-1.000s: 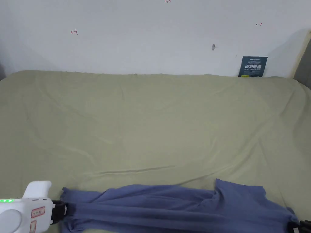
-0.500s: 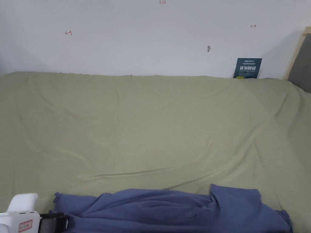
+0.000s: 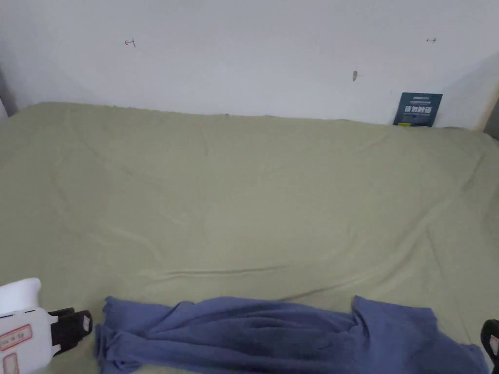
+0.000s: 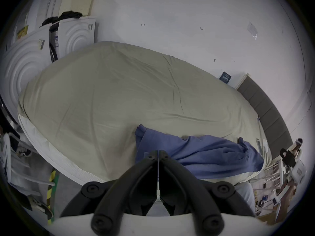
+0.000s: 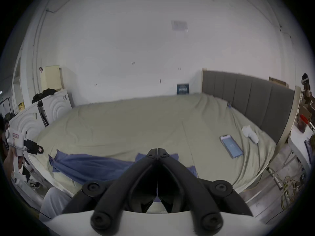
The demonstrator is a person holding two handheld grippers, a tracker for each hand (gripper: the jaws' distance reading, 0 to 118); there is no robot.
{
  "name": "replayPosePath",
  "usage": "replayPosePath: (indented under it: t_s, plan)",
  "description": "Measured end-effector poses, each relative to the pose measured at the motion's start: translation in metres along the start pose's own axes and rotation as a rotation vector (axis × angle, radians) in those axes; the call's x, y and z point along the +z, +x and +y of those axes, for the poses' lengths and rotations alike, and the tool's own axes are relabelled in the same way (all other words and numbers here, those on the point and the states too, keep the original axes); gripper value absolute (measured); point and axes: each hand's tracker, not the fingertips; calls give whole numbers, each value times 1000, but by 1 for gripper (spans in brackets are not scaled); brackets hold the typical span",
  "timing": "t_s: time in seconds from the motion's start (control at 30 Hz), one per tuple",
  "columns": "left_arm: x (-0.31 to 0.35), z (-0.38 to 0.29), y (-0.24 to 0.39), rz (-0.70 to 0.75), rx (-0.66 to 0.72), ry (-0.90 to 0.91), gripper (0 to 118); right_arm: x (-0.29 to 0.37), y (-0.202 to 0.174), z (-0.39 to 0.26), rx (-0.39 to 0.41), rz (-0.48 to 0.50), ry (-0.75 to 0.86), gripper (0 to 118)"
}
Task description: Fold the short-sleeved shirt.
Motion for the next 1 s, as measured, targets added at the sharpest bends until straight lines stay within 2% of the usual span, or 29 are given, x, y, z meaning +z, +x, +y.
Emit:
replayPosePath:
  t_s: [0.17,0.27,0.4,0.47,0.5,0.53,0.57,0.6,0.67,0.87,0.93,0.97,1.0]
  plan:
    - [-6,0,-15,-55,148,-16,0,22,-21,0,56,-51,109,0]
    - [-18,8,-32,-110,151,-64,0,28,-27,-2,89,-73,156,0]
    - [-29,19,-40,-178,156,-89,0,29,-31,-1,109,-77,139,0]
    - [-38,25,-46,-299,158,-136,2,28,-32,-1,120,-88,127,0]
    - [-43,29,-50,-321,156,-180,18,27,-31,-1,123,-90,122,0]
    - [-51,30,-51,-319,171,-237,77,27,-32,-1,125,-96,121,0]
    - [-61,29,-51,-324,167,-289,117,26,-32,-1,126,-101,112,0]
    - [-67,28,-53,-358,245,-224,117,24,-31,-2,123,-100,97,0]
    - [-90,32,-66,-380,255,-324,115,24,-32,-2,109,-105,87,0]
    - [-134,19,-54,-542,376,-418,113,19,-38,1,102,-120,51,0]
    - [-164,27,-85,-632,399,-390,112,18,-38,2,103,-121,48,0]
    - [-169,28,-84,-650,404,-408,110,17,-39,2,102,-120,45,0]
    - [-175,27,-82,-653,412,-418,101,15,-39,2,99,-119,42,0]
